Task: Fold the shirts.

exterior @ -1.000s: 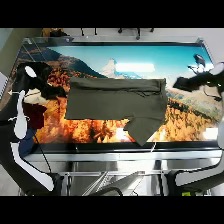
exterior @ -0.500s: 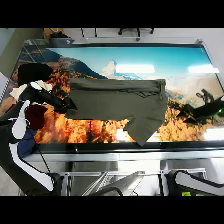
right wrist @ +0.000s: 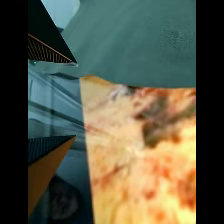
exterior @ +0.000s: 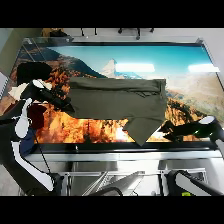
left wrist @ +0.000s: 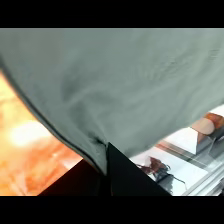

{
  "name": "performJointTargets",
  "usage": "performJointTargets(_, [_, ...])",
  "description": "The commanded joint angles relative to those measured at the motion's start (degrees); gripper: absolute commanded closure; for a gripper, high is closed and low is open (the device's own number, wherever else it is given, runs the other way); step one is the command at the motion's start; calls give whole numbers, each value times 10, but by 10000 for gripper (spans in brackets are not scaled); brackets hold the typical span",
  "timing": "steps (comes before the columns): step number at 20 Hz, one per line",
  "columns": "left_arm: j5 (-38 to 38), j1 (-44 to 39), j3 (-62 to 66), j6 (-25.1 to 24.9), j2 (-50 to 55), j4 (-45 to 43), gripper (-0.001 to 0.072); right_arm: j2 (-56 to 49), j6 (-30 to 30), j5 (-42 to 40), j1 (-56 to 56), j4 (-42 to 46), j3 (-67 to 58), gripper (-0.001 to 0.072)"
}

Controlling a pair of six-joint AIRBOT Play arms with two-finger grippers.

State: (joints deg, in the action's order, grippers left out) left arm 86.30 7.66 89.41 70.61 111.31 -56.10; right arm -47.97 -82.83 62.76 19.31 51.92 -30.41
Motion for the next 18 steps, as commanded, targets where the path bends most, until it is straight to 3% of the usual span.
performJointTargets(1, [7,-6,19,7,0,6,692,-16,27,-145,-78,-58,41,216])
performJointTargets(5, [11,-6,24,10,-1,6,692,-31,106,-219,-116,-176,41,227])
performJointTargets(7, [17,-5,24,10,-1,6,692,-28,161,-212,-116,-212,40,573])
performJointTargets(10, [31,-5,23,14,-8,-22,692,-15,164,-163,-115,-184,25,686])
performJointTargets(13, [30,-3,7,21,-51,-96,693,26,75,-113,-115,-66,23,687])
performJointTargets(18, [13,26,-146,21,-200,-103,692,186,-72,9,-115,114,24,688])
